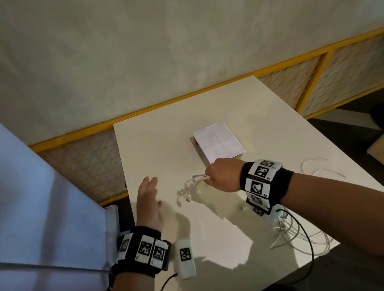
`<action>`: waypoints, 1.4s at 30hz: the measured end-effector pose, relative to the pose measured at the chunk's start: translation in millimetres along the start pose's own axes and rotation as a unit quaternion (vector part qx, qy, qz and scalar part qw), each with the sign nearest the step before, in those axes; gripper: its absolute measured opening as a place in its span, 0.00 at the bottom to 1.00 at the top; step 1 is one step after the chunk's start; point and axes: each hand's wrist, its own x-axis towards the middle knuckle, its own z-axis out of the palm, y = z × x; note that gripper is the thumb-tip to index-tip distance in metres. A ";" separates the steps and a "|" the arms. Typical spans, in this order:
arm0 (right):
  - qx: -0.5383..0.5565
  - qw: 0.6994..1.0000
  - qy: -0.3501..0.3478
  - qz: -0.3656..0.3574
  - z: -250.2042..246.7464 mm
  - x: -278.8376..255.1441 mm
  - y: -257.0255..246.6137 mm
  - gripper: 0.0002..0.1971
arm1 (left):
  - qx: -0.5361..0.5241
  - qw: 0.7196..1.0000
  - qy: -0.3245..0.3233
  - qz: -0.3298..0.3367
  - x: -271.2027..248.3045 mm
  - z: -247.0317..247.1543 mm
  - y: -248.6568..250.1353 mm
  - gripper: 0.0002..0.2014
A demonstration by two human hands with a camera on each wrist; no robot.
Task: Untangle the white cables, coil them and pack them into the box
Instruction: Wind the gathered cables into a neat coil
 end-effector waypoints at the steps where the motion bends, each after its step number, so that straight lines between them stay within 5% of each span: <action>1: -0.005 1.000 -0.004 0.001 -3.0 -1.1 0.8 0.19 | 0.069 0.994 -0.045 0.065 -2.0 5.1 6.7 0.22; 5: -0.024 1.000 0.007 -0.013 -13.7 -3.5 -2.1 0.17 | 0.352 0.882 -0.222 0.223 -6.0 30.0 6.7 0.38; 7: -0.025 0.999 0.021 -0.027 -18.3 -4.9 -4.4 0.16 | 0.389 0.855 -0.227 0.257 -6.4 39.0 2.7 0.29; 9: -0.007 0.999 0.031 -0.032 -22.9 -7.2 -2.4 0.16 | 0.343 0.871 -0.234 0.262 -8.2 44.8 3.7 0.10; 14: 0.099 0.994 0.033 -0.020 -25.3 -8.4 18.5 0.13 | 0.316 0.892 -0.248 0.210 -17.2 55.6 3.4 0.12; 20: 0.187 0.981 0.026 0.040 -18.8 -5.5 18.9 0.17 | 0.243 0.939 -0.176 0.171 -30.0 72.5 -4.9 0.09; 24: 0.240 0.966 0.001 0.100 -19.4 -7.9 22.4 0.15 | 0.231 0.941 -0.199 0.145 -30.3 73.2 -5.7 0.06; 28: 0.386 0.919 -0.026 0.082 -26.0 -12.6 15.6 0.10 | 0.212 0.940 -0.248 0.098 -29.8 67.9 -2.0 0.17; 37: 0.595 0.801 0.018 0.063 -14.9 -3.6 1.6 0.25 | 0.152 0.938 -0.307 0.052 -36.1 75.3 -6.4 0.32; 42: 0.645 0.758 0.046 0.084 -16.8 -6.3 -9.1 0.23 | 0.167 0.942 -0.281 0.075 -30.5 78.2 -5.6 0.21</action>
